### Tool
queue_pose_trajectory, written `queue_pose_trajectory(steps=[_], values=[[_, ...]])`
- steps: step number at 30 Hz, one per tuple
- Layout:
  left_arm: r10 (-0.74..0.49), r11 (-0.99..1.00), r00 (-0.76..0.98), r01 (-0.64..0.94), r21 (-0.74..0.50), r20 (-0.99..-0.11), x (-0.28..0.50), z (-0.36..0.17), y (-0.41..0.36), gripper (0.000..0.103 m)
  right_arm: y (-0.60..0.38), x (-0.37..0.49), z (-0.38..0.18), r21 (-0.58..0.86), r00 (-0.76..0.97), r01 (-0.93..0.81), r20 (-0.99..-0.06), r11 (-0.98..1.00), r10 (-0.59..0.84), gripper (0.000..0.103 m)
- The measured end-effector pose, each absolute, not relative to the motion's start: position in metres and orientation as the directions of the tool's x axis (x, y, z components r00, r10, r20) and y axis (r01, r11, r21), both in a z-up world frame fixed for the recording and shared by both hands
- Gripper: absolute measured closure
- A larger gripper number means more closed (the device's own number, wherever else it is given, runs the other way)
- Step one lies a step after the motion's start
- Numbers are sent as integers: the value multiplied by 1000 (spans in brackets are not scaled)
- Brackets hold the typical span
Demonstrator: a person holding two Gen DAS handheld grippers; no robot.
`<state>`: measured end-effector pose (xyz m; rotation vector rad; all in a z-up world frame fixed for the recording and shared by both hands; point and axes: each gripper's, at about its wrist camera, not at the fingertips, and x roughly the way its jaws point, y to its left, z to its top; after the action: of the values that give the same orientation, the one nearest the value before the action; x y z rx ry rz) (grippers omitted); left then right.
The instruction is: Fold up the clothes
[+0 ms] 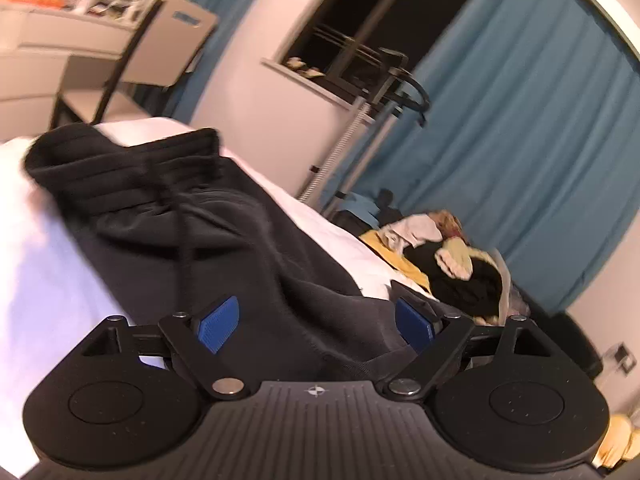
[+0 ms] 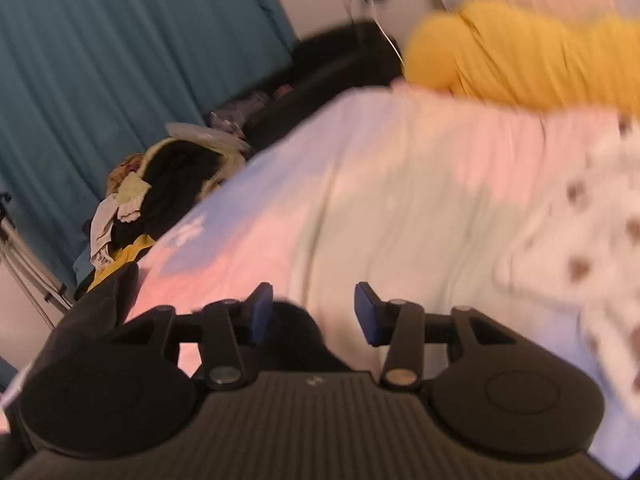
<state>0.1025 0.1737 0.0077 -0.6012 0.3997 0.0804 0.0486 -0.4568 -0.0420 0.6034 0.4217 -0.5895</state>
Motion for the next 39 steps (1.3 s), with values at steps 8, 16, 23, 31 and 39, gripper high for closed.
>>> queue_pose_trajectory(steps=[8, 16, 23, 31, 39], values=[[177, 589, 882, -451, -670, -437, 85, -4, 247, 13, -460, 59, -36, 512, 814, 552, -501, 659, -293, 38], [344, 438, 775, -632, -639, -531, 131, -44, 320, 18, -454, 4, -84, 779, 800, 600, -579, 183, -157, 32], [318, 486, 845, -535, -691, -431, 156, -68, 344, 17, -455, 26, -108, 710, 724, 690, -681, 141, -110, 30], [341, 599, 874, -486, -636, -347, 179, -74, 352, 6, -455, 48, -112, 757, 772, 635, -630, 157, -84, 61], [314, 482, 922, -362, -798, -228, 144, -86, 369, 6, -441, 53, -58, 882, 945, 318, -323, 348, -46, 100]])
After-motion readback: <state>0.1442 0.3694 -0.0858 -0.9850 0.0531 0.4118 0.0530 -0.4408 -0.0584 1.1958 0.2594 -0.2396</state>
